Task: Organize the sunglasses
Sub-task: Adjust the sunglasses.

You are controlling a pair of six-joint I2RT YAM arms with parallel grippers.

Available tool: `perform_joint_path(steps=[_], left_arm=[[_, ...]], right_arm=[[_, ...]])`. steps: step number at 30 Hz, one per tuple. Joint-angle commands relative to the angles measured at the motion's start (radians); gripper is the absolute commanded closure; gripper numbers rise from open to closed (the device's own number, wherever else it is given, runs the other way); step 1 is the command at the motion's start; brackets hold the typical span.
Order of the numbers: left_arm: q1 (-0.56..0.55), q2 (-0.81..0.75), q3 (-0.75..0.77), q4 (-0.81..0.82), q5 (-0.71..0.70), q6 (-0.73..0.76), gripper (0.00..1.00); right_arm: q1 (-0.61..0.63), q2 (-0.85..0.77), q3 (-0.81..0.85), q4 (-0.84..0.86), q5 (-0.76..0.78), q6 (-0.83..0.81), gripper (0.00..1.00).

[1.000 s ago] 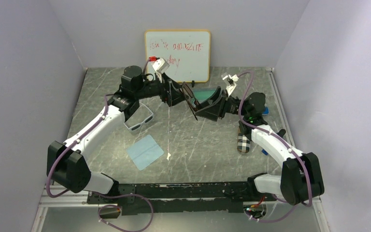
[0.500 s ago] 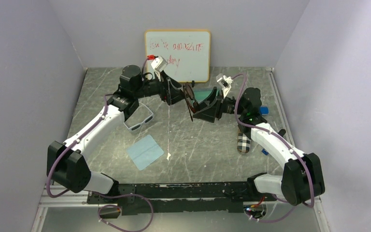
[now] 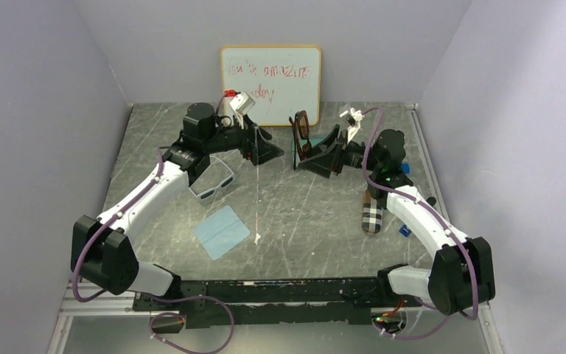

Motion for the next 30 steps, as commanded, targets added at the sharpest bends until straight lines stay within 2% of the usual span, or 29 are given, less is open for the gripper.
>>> perform_joint_path(steps=[1,8,14,30], left_arm=[[-0.006,-0.035,-0.010,0.006,0.048,0.014,0.13],[-0.049,-0.008,0.019,-0.001,-0.003,0.026,0.15],[-0.096,0.025,0.037,-0.005,-0.039,0.035,0.15],[-0.101,0.043,0.009,0.195,0.183,-0.117,0.15]], right_arm=[[-0.001,-0.031,0.033,0.070,0.014,0.010,0.99],[-0.001,-0.027,0.030,0.084,0.005,0.019,0.99],[0.001,-0.027,0.004,0.175,-0.022,0.095,0.99],[0.009,-0.011,-0.042,0.160,-0.037,0.042,0.99]])
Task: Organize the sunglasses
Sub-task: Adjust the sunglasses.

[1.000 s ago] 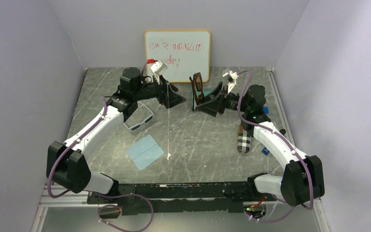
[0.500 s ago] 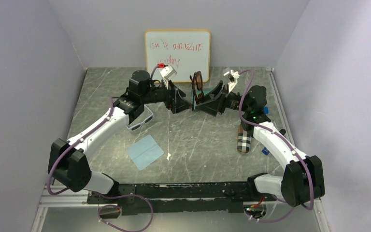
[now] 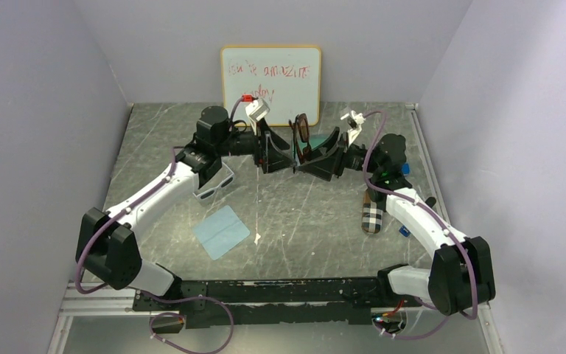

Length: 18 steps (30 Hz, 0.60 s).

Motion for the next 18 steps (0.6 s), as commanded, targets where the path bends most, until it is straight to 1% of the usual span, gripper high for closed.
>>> perform_joint_path(steps=[1,8,10,11,13,14,18], left_arm=[[-0.013,0.000,0.009,0.125,0.093,-0.065,0.15],[-0.024,-0.003,0.015,0.099,0.075,-0.046,0.15],[-0.024,-0.016,0.036,0.004,0.007,0.020,0.18],[-0.025,-0.018,0.052,-0.058,-0.071,0.057,0.20],[-0.024,-0.027,0.066,-0.130,-0.183,0.126,0.30],[-0.024,-0.027,0.070,-0.151,-0.224,0.146,0.33],[-0.025,-0.031,0.059,-0.148,-0.265,0.157,0.34]], right_arm=[[0.009,-0.002,-0.008,0.042,-0.012,-0.023,0.99],[0.022,0.003,-0.004,0.036,-0.015,-0.035,0.99],[0.021,-0.004,0.002,0.006,-0.009,-0.061,0.99],[0.021,-0.010,0.005,-0.002,-0.009,-0.070,0.99],[0.021,-0.018,0.004,0.011,-0.008,-0.061,0.99],[0.022,-0.019,0.004,0.015,-0.008,-0.055,0.99],[0.021,-0.017,0.020,-0.019,-0.007,-0.073,0.99]])
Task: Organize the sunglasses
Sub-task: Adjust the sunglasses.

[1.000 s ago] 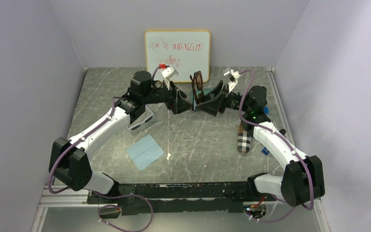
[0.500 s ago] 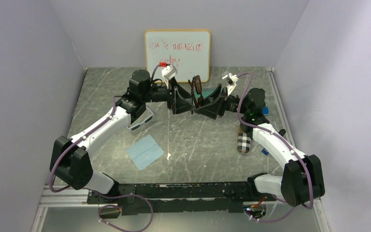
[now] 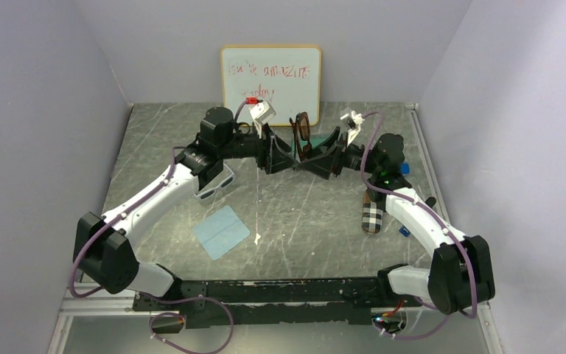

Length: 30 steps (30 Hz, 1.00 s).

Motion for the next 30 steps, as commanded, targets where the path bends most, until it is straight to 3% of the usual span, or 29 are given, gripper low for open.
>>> perform_joint_path(steps=[1,11,18,25,30], left_arm=[[0.013,-0.017,0.029,-0.053,-0.190,0.089,0.34],[0.011,-0.009,0.043,-0.093,-0.347,0.099,0.35],[0.010,-0.018,0.073,-0.146,-0.462,0.134,0.38],[0.011,-0.017,0.061,-0.152,-0.560,0.145,0.50],[0.010,-0.019,0.072,-0.165,-0.584,0.159,0.64]], right_arm=[[0.018,-0.023,0.033,0.007,-0.055,-0.029,0.99],[0.018,-0.029,0.036,-0.006,-0.060,-0.044,1.00],[0.018,-0.028,0.077,-0.191,0.020,-0.188,1.00],[0.019,-0.030,0.090,-0.202,0.030,-0.182,1.00],[0.019,-0.030,0.105,-0.278,0.087,-0.233,1.00]])
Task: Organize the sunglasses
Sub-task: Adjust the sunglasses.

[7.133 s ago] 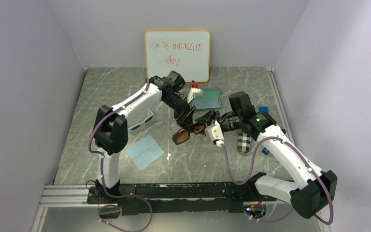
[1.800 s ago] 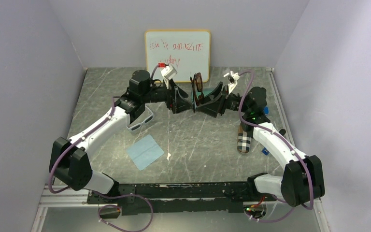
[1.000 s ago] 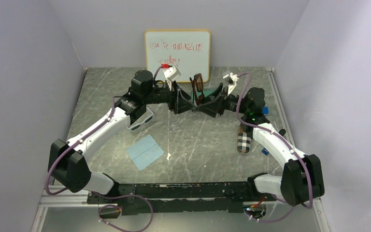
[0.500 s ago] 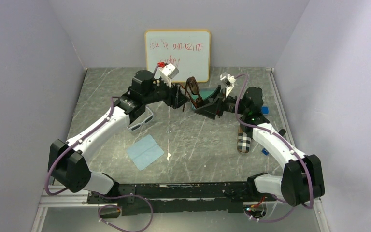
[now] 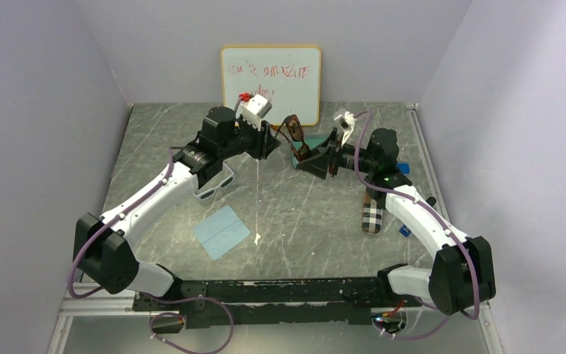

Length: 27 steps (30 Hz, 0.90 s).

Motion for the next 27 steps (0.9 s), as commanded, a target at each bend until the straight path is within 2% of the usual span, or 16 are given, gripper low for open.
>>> perform_joint_path(steps=[1,5,7,12,14,20,27], left_arm=[[0.012,-0.011,0.044,-0.010,-0.102,0.032,0.66],[0.011,-0.013,0.052,-0.020,-0.129,0.038,0.89],[0.012,-0.014,0.050,-0.021,-0.150,0.040,0.95],[0.012,-0.022,0.057,-0.031,-0.189,0.050,0.95],[0.014,-0.024,0.059,-0.030,-0.160,0.045,0.95],[0.025,-0.020,0.042,0.025,0.115,-0.034,0.95],[0.038,-0.005,0.048,0.072,0.261,-0.110,0.95]], right_arm=[[0.005,-0.029,0.061,-0.059,0.030,-0.075,1.00],[0.004,-0.031,0.055,-0.055,0.029,-0.074,1.00],[0.005,-0.034,0.053,-0.049,0.026,-0.065,1.00],[0.004,-0.037,0.061,-0.082,0.048,-0.086,1.00],[0.005,-0.039,0.057,-0.078,0.049,-0.087,1.00],[0.005,-0.030,0.053,-0.086,0.079,-0.098,1.00],[0.009,-0.034,0.043,-0.079,0.073,-0.108,1.00]])
